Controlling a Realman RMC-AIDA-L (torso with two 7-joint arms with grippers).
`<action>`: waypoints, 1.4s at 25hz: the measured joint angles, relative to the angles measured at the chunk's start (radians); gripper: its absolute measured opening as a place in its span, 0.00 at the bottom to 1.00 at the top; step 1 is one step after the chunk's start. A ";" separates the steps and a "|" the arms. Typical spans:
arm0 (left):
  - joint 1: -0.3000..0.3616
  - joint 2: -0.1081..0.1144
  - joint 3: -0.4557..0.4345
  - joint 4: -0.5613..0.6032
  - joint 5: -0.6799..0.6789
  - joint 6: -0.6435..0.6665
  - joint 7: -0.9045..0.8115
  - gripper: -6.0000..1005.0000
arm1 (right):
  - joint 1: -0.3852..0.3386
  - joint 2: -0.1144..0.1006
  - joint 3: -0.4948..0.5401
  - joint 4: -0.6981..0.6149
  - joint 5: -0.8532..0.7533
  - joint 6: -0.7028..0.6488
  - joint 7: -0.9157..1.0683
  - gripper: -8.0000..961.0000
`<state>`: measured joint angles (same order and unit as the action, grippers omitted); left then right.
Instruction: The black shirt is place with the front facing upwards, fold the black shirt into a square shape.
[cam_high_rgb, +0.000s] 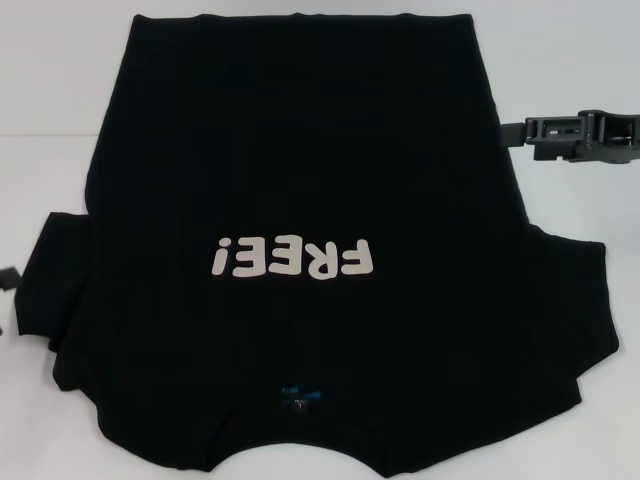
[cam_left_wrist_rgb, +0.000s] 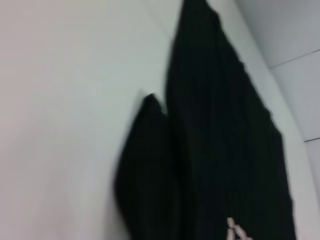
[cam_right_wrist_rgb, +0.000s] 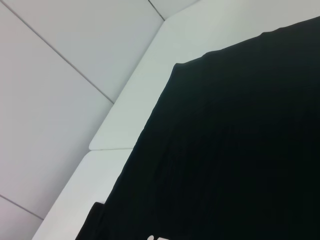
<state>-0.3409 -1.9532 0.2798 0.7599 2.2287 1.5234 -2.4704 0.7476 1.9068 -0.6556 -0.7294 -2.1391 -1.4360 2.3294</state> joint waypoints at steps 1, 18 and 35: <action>-0.001 0.000 0.000 -0.002 0.016 -0.009 -0.006 0.91 | 0.000 0.000 0.000 0.000 0.001 0.000 0.000 0.95; -0.031 -0.006 -0.002 -0.121 0.033 -0.131 0.000 0.90 | 0.000 0.003 0.008 0.001 0.004 0.002 0.004 0.95; -0.067 -0.012 0.000 -0.169 0.037 -0.196 0.000 0.90 | -0.009 0.000 0.013 0.001 0.006 -0.005 0.005 0.95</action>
<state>-0.4074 -1.9650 0.2798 0.5908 2.2658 1.3272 -2.4709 0.7385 1.9068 -0.6423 -0.7286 -2.1336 -1.4412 2.3340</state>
